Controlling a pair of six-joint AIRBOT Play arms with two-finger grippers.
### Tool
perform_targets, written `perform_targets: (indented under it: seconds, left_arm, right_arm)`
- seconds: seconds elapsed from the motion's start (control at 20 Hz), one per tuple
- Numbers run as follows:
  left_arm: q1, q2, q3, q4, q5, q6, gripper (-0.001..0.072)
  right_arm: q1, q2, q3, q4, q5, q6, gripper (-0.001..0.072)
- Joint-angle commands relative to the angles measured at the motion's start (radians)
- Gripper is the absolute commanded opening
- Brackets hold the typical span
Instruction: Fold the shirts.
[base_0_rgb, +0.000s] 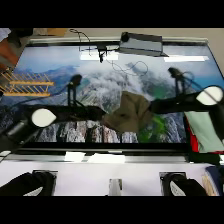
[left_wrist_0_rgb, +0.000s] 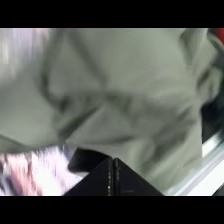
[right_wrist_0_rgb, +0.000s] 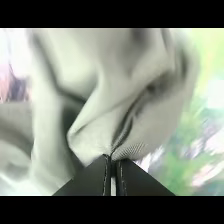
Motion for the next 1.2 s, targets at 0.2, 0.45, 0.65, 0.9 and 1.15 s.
perform_targets:
  seconds: [0.2,0.45,0.65,0.9,1.15]
  left_arm:
    - [0.085,0.09,0.4,0.04,0.095,0.066,0.0027]
    - [0.161,0.158,0.611,0.155,0.114,0.065,0.0027]
    - [0.269,0.229,0.618,0.171,0.024,0.008,0.0028]
    - [0.251,0.211,0.546,0.171,-0.094,0.005,0.0029]
    - [0.256,0.102,0.44,0.306,0.166,0.009,0.003]
  right_arm:
    - [0.0,0.282,0.307,-0.015,-0.132,0.05,0.0025]
    - [0.0,0.35,0.479,-0.076,-0.206,0.049,0.0025]
    - [0.0,0.369,0.526,-0.071,-0.168,0.08,0.0025]
    - [0.0,0.269,0.526,0.027,-0.105,0.079,0.0025]
    - [0.0,-0.002,0.526,0.035,0.095,0.078,0.0026]
